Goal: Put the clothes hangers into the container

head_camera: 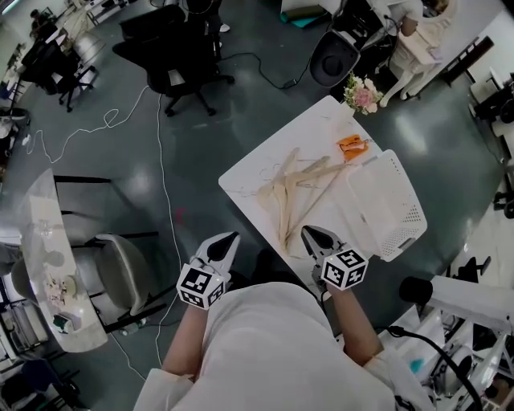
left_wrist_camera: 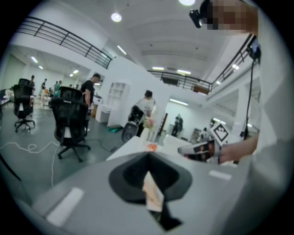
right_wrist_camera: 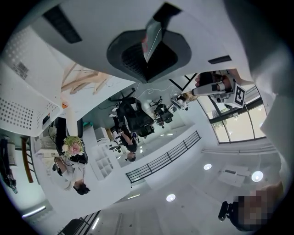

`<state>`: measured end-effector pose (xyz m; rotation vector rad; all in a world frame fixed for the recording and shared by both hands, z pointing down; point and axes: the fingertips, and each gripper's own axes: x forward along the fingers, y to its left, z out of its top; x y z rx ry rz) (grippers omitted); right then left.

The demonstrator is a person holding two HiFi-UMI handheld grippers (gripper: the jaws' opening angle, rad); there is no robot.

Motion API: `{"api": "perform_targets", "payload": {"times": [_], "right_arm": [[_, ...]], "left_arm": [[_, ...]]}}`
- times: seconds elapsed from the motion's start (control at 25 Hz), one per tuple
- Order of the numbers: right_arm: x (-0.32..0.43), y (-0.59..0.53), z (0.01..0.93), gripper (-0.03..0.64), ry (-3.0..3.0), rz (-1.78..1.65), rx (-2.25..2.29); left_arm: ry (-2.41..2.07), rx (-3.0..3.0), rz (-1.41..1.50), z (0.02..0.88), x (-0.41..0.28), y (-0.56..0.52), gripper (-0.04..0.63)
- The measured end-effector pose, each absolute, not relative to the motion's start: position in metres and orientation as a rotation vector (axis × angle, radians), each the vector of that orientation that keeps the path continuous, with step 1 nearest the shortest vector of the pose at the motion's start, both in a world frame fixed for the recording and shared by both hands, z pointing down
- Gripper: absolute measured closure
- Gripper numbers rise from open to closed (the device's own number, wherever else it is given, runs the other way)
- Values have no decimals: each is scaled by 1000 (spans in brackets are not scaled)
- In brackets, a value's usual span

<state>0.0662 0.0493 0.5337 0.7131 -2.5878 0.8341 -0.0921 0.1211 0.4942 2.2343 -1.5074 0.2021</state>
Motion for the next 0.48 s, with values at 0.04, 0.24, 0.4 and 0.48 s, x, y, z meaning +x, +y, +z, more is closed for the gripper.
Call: {"api": "perform_targets", "payload": {"times": [0.04,0.24,0.4,0.48], "right_arm": [[67,46,535,614,-2583,837,713],[65,31,542,614,-2562,859,730],[60,17,556,614,-2530,869,767],[57,8,562,614,-2517,871,788]], "left_arm": [[-1507,2229,205,496,-91,119,594],[-1488,2220,239,504,-89,107,594],[-1450,2227,250,513,-91,93,594],[-1431,2237,261,518,-93,84,594]]}}
